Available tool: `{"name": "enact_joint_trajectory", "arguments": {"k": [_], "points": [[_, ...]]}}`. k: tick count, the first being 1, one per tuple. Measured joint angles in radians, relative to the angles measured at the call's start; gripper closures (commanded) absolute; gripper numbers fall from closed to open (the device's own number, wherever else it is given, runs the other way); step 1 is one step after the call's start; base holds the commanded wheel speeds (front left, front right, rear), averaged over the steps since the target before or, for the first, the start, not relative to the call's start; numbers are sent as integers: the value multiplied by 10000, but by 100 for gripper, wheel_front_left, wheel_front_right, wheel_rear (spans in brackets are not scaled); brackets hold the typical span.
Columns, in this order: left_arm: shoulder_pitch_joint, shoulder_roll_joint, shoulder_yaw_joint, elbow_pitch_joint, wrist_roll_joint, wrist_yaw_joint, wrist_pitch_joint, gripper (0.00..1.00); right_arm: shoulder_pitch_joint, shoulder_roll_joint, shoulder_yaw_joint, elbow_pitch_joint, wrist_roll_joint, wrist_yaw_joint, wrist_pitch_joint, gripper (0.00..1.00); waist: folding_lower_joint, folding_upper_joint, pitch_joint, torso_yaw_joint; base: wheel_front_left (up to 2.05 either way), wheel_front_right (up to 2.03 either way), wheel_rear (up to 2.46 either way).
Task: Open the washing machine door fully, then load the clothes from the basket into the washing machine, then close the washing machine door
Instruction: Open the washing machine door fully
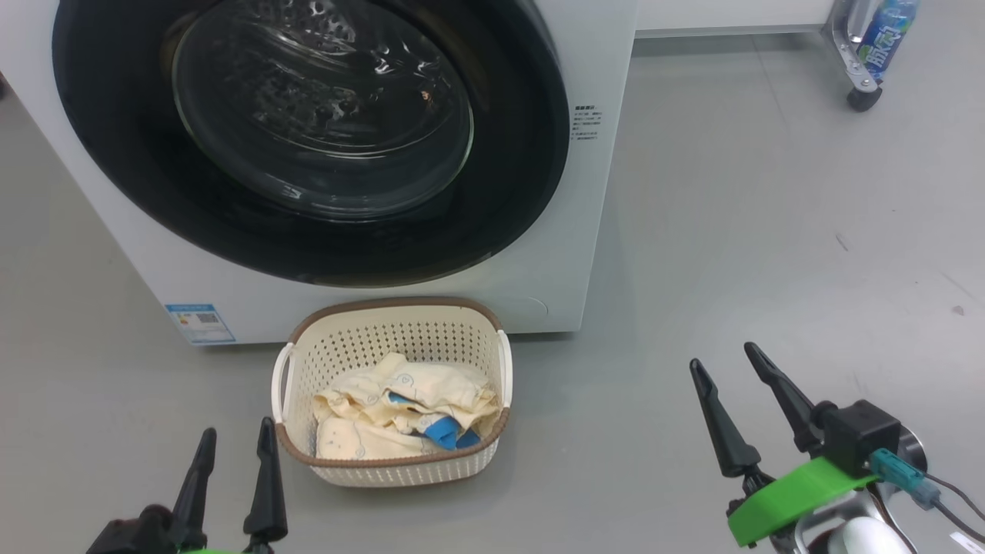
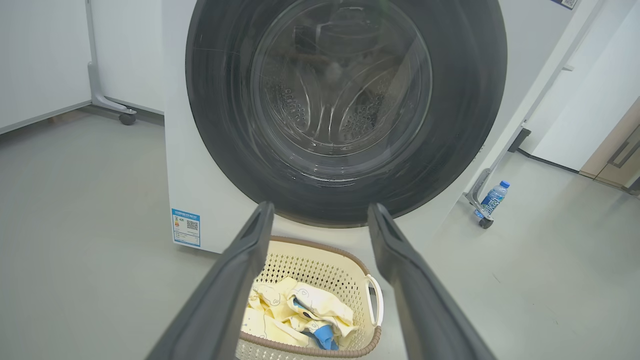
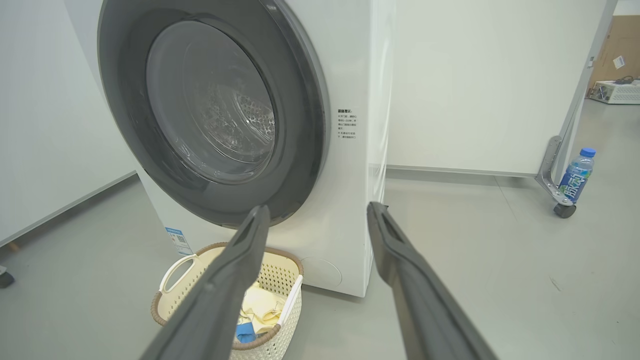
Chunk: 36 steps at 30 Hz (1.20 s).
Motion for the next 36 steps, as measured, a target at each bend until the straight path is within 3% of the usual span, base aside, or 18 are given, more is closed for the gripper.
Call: {"name": "enact_joint_trajectory", "arguments": {"k": [11,12,14,17,18,30,36], "points": [[2,38,23,-10,-2,0,0,0,0,52,-188,0,21,0,0,0,0,0,6,-179,0,0,0],[2,40,27,-10,-2,0,0,0,0,54,-201,0,44,0,0,9,0,0,5,-195,0,0,0],[2,40,29,-10,-2,0,0,0,0,54,-207,0,86,0,0,53,0,0,4,-213,0,0,0],[7,40,31,-10,-2,0,0,0,0,77,-303,-2,134,0,0,82,0,0,9,-267,0,0,0],[9,40,35,-10,-2,0,0,0,0,88,-357,-2,201,0,0,98,0,0,9,-285,0,0,0],[92,165,50,-125,-2,0,0,0,-85,224,-1743,73,2506,0,0,100,0,0,235,-540,0,0,0],[83,339,0,-180,-2,0,0,0,-690,270,-2775,389,5532,0,-2,100,0,0,596,-561,0,0,0]]}}
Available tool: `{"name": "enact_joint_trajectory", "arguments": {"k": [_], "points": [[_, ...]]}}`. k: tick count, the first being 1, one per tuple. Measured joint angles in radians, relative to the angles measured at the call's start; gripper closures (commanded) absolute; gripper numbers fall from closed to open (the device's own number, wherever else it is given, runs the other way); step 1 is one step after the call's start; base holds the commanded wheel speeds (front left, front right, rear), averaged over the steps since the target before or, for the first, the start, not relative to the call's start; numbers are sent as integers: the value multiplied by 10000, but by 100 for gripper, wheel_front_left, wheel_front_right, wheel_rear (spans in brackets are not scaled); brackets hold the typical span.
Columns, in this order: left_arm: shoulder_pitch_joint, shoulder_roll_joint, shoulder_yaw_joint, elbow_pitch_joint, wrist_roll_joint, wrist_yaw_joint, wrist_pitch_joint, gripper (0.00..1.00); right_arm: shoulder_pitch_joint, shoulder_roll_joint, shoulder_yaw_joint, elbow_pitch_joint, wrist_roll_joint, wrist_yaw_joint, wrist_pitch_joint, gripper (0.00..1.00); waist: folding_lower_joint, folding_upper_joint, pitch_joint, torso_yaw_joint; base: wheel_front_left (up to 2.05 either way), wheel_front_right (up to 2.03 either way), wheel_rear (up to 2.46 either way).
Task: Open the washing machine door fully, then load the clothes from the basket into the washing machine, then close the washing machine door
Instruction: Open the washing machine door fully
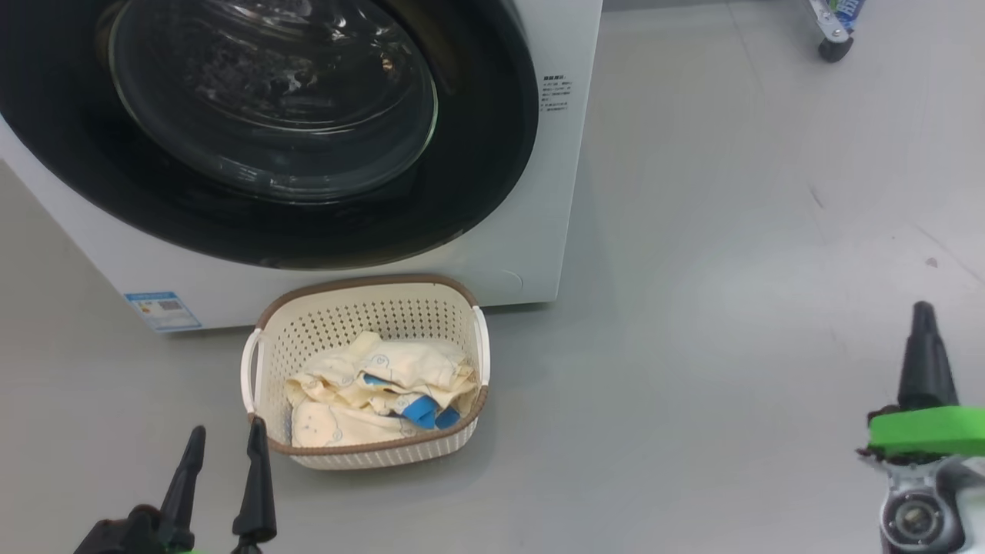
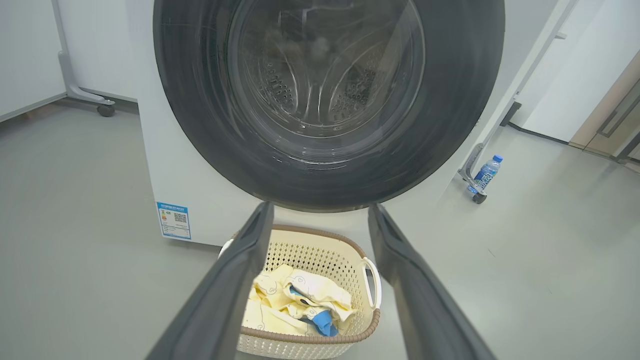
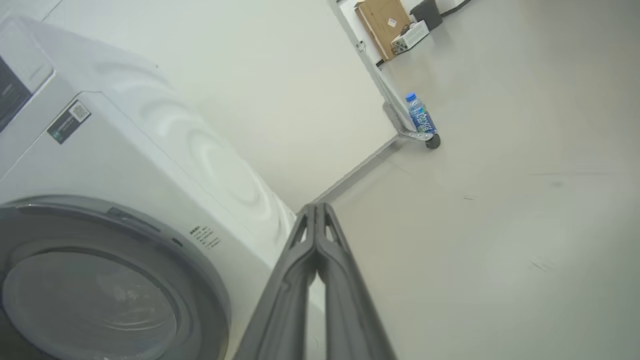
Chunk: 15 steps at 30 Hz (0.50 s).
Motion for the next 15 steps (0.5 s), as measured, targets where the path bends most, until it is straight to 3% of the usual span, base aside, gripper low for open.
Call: {"name": "enact_joint_trajectory", "arguments": {"k": [7,15], "points": [[-225,148,-190,-203,2,0,0,0,-963,-65,-738,656,4201,0,-71,100,0,0,652,97,0,0,0],[-580,282,-324,-458,4,0,0,0,-1889,-1304,-650,334,8412,0,401,100,1,0,1630,385,0,0,0]]}}
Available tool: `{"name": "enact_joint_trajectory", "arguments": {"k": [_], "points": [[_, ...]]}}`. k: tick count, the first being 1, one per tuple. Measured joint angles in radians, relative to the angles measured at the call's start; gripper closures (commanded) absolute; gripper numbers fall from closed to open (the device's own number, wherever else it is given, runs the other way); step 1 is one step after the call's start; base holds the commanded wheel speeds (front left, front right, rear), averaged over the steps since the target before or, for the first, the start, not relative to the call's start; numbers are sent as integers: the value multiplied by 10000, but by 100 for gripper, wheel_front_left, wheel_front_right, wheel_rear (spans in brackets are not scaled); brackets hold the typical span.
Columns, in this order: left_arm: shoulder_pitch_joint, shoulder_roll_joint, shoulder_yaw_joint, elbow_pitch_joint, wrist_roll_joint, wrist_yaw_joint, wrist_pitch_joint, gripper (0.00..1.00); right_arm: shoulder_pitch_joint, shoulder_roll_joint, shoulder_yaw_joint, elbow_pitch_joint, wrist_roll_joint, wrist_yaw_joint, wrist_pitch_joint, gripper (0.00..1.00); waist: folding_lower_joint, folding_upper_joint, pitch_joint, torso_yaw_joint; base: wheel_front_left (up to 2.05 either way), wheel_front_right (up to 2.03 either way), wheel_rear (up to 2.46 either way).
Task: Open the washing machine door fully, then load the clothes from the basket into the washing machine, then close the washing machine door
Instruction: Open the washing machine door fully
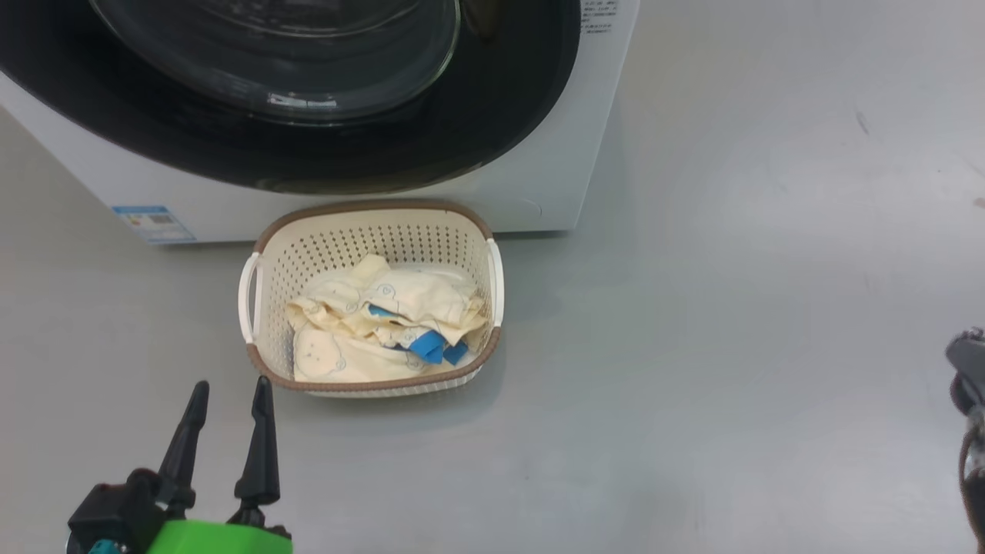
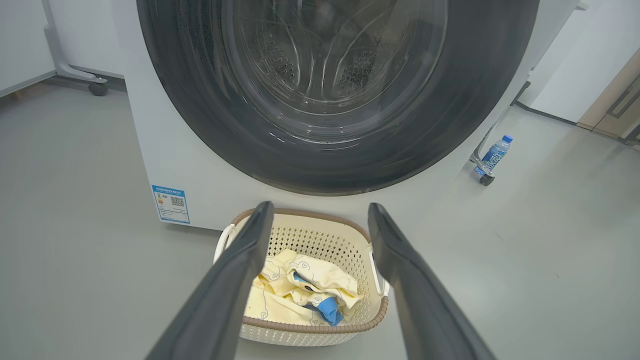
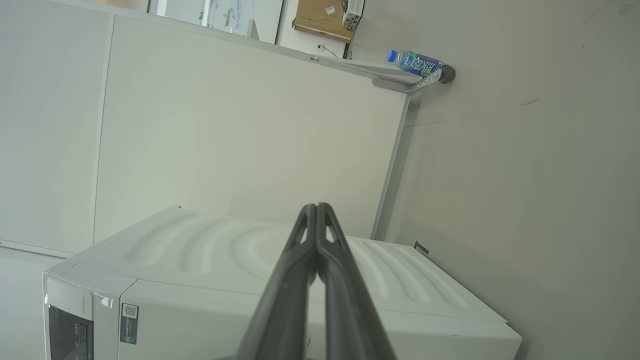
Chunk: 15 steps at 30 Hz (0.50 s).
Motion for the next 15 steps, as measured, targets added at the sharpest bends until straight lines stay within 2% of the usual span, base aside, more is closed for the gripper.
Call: {"name": "enact_joint_trajectory", "arguments": {"k": [7,11,15], "points": [[-334,186,-12,-207,0,0,0,0,-1191,-257,-731,-280,1599,0,1829,100,1,0,972,315,0,0,0],[-364,251,-42,-307,6,0,0,0,-2011,-259,-1047,-270,1776,0,3064,100,-1,0,1456,544,0,0,0],[-506,261,-102,-355,8,0,-2,0,-2872,-280,-1269,-44,1620,0,3818,100,-1,0,1820,871,0,0,0]]}}
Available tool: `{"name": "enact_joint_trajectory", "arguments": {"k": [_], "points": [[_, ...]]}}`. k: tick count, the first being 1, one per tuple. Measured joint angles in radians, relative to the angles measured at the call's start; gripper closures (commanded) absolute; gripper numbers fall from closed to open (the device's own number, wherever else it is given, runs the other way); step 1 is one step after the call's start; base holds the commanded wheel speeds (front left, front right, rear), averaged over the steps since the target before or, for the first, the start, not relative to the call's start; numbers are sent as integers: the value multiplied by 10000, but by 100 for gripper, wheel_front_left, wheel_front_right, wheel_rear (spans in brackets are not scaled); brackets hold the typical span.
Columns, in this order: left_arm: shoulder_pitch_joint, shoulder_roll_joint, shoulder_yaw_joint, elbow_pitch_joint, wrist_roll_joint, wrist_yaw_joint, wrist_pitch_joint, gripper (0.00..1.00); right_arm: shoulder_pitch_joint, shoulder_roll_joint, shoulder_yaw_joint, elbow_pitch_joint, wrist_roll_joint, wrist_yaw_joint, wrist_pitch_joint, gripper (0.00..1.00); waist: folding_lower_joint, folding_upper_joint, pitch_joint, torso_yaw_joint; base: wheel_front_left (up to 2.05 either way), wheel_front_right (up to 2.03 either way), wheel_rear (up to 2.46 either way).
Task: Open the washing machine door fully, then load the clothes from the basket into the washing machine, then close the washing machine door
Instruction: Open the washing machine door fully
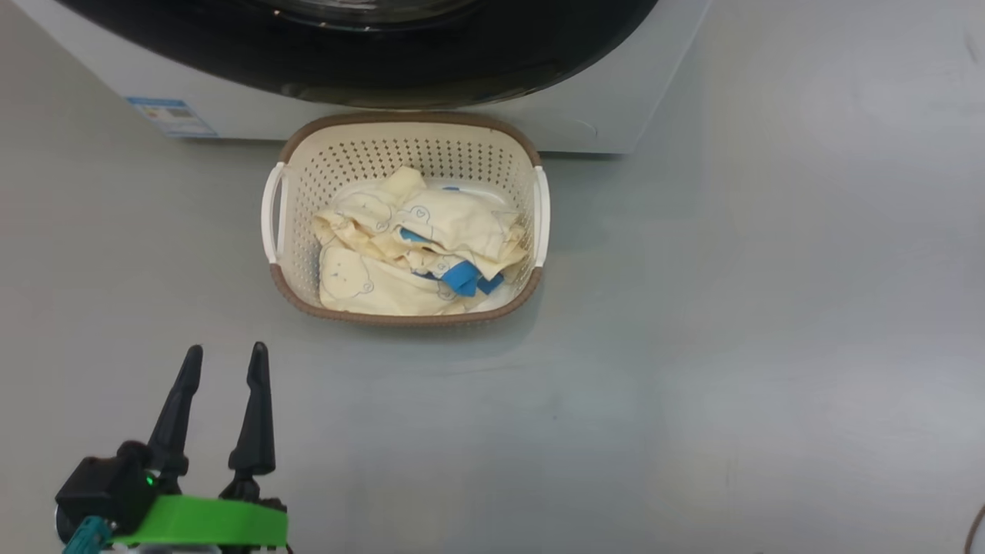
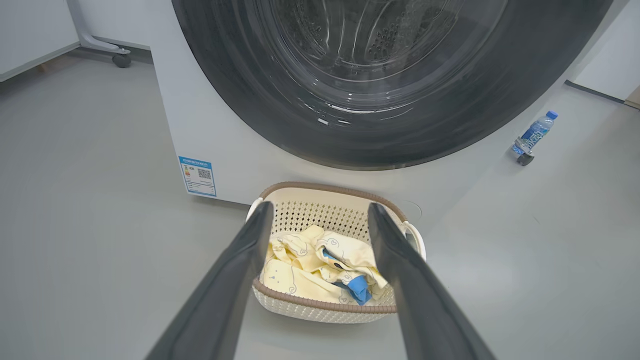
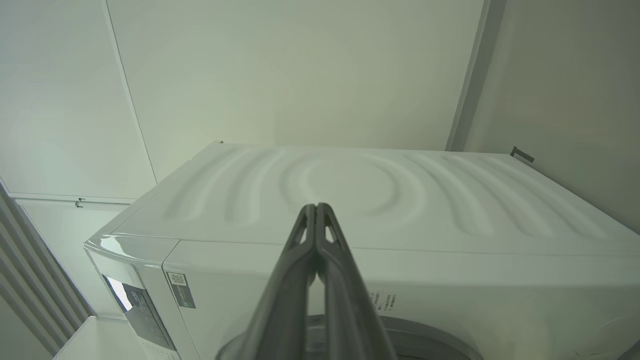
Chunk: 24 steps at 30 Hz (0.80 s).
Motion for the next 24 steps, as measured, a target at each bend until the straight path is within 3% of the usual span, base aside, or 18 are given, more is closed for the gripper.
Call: {"name": "enact_joint_trajectory", "arguments": {"k": [7,24], "points": [[-137,-17,-188,-52,0,0,0,0,-1063,4,10,280,-378,0,859,100,0,0,387,512,0,0,0],[-406,-320,-299,-182,0,0,-31,0,-2971,100,1586,644,-1266,0,1914,100,1,0,1035,1303,0,0,0]]}}
